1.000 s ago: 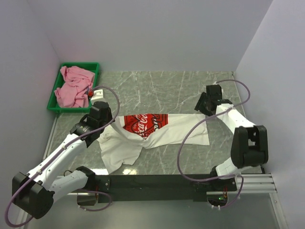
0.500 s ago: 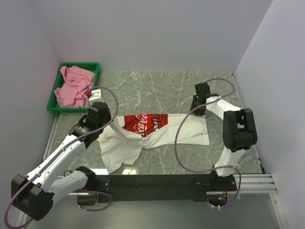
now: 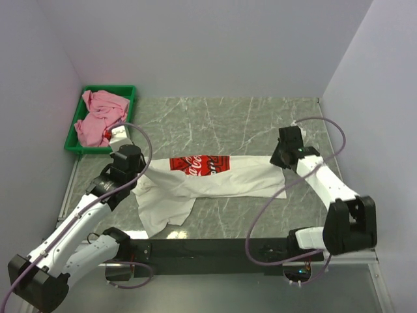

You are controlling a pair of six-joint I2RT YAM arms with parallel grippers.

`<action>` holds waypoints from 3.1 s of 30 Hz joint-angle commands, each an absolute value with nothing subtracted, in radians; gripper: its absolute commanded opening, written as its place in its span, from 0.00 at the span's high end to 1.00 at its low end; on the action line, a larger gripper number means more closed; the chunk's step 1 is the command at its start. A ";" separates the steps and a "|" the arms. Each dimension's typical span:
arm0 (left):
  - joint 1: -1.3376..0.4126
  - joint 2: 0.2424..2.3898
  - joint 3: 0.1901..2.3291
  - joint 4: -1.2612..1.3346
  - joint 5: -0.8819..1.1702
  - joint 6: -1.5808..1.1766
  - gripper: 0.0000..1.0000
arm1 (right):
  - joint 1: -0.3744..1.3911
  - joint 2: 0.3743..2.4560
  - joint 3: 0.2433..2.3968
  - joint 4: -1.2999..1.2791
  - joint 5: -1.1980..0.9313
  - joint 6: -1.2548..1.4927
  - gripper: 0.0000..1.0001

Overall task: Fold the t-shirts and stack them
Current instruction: Flatten the tshirt out

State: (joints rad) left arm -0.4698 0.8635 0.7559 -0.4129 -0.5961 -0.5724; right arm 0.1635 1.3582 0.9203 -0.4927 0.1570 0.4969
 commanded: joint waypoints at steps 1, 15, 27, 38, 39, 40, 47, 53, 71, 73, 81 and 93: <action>-0.465 0.833 0.739 -0.465 -0.635 -0.638 0.99 | 0.156 1.225 0.773 -0.494 0.160 0.618 1.00; -0.466 0.654 0.673 -0.538 -0.712 -0.778 0.99 | 0.078 0.859 0.518 -0.664 0.006 0.764 0.50; -0.465 0.653 0.678 -0.528 -0.704 -0.762 0.99 | 0.078 0.962 0.535 -0.629 -0.031 0.810 0.35; -0.466 0.647 0.680 -0.519 -0.700 -0.749 0.99 | 0.110 1.112 0.678 -0.663 0.035 0.497 0.41; -0.465 0.652 0.680 -0.518 -0.696 -0.747 0.99 | 0.120 1.126 0.704 -0.664 0.029 0.477 0.41; -0.466 0.655 0.680 -0.517 -0.693 -0.746 0.99 | 0.138 1.150 0.715 -0.669 0.026 0.457 0.41; -0.466 0.670 0.683 -0.523 -0.692 -0.742 0.99 | 0.212 1.256 0.776 -0.658 -0.031 0.367 0.45; -0.465 0.667 0.681 -0.523 -0.692 -0.738 0.99 | 0.242 1.335 0.778 -0.660 0.078 0.426 0.43; -0.463 0.667 0.683 -0.515 -0.683 -0.732 0.99 | 0.242 1.336 0.706 -0.581 0.008 0.460 0.48; -0.463 0.667 0.681 -0.518 -0.686 -0.733 0.99 | 0.241 1.328 0.707 -0.592 0.011 0.463 0.55; -0.465 0.667 0.681 -0.518 -0.686 -0.732 0.99 | 0.241 1.237 0.724 -0.630 0.054 0.469 0.97; -0.387 0.865 0.952 -0.333 -0.742 -0.565 0.99 | 0.210 1.170 1.127 -0.601 0.195 0.423 1.00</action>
